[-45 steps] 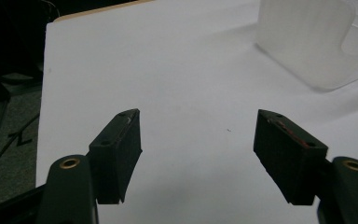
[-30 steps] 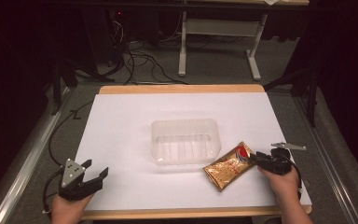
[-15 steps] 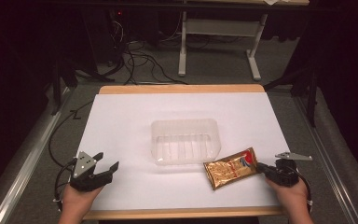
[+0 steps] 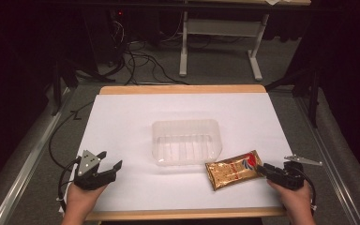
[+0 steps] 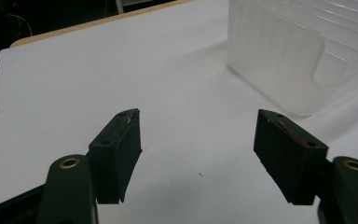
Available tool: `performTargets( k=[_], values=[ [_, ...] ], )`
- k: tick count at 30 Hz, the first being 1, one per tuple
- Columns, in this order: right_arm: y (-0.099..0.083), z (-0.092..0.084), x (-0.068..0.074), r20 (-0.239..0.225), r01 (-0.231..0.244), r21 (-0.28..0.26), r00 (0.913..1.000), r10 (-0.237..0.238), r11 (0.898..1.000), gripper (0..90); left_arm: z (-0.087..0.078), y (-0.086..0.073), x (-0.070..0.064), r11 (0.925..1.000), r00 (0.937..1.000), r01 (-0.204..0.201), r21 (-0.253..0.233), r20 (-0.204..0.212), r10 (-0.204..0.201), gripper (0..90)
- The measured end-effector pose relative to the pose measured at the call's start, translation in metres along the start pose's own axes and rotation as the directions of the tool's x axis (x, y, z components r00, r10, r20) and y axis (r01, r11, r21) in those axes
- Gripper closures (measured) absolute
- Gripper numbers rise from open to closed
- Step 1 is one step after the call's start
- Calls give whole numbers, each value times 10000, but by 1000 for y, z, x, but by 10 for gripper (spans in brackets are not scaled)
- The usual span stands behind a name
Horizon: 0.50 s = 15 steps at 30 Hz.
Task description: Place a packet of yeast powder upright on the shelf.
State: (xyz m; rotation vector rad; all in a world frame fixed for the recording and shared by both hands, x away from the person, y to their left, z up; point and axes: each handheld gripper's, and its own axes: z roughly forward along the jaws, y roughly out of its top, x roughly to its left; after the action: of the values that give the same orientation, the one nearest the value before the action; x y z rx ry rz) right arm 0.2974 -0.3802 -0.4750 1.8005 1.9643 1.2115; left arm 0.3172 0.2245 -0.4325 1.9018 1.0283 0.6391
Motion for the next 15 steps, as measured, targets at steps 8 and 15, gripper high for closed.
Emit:
performTargets(
  k=[8, 15],
  values=[
    [0, 2, -11, -423, -404, -155, 9983, 397, 9991, 572, 0, -1, -2, 10000, 10000, -56, 64, -8, 56, 325],
    [-1, 2, -18, -985, -929, -217, 9910, 903, 9954, 588, -1, -1, -1, 9999, 10000, -77, 69, -12, 77, 325]
  ],
)
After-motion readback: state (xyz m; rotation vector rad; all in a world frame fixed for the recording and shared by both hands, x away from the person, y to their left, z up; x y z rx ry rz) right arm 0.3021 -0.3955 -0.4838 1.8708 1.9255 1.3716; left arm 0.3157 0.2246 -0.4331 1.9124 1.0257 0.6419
